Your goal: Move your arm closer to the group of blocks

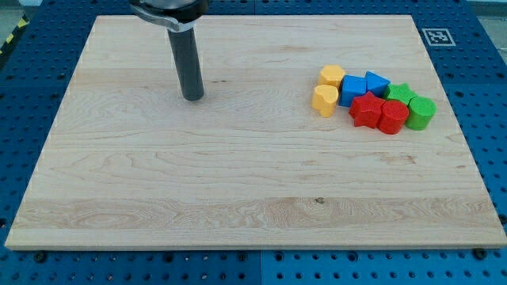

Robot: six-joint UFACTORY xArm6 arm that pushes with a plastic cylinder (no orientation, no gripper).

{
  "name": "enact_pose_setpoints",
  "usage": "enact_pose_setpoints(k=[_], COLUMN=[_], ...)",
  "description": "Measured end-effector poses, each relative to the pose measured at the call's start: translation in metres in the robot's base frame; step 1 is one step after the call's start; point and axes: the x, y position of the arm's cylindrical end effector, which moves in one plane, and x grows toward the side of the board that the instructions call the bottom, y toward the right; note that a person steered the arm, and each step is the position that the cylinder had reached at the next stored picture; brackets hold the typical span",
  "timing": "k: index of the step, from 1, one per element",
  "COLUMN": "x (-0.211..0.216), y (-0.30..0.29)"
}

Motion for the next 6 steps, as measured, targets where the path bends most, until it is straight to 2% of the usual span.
enact_pose_setpoints(k=[1,3,4,5,6], x=[-0.001,-0.096,-0.130,-0.136,-0.121], y=[0.000,0.039,0.106,0.191,0.277])
